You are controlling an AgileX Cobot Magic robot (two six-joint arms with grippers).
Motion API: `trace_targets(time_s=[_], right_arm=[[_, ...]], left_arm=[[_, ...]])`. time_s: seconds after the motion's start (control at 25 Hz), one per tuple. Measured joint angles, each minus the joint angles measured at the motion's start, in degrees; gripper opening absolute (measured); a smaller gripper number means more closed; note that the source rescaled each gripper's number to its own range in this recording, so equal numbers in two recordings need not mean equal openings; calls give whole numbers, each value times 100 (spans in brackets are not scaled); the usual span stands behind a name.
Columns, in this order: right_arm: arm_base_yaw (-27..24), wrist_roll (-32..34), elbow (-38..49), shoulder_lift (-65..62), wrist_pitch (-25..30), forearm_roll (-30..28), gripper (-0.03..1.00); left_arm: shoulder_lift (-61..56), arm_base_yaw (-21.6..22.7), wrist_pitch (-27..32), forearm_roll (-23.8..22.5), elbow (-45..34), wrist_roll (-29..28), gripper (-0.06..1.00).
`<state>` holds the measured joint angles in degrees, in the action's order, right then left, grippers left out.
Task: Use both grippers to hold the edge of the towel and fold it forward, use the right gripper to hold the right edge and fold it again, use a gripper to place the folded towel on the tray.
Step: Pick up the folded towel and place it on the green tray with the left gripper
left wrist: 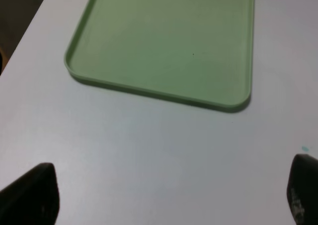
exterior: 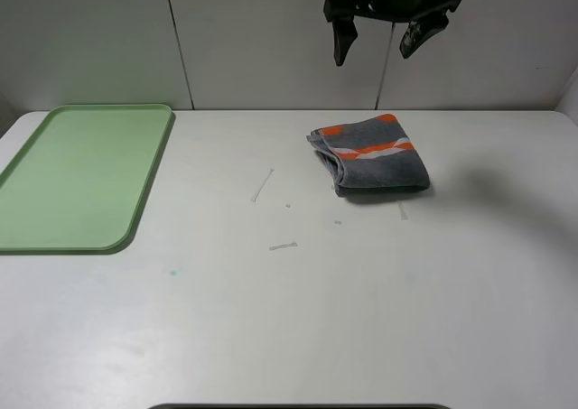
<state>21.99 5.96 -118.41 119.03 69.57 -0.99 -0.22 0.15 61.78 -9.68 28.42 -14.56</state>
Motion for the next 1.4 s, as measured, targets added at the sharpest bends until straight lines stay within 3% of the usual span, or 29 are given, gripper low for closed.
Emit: trace_targets(time_s=[0.32, 1.4], right_arm=[[0, -173, 405, -751, -1, 358, 100], [0, -317, 5612, -4765, -3, 478, 100]], left_arm=[[0, 0, -7, 11, 0, 0, 92], [0, 0, -7, 6, 0, 0, 92]])
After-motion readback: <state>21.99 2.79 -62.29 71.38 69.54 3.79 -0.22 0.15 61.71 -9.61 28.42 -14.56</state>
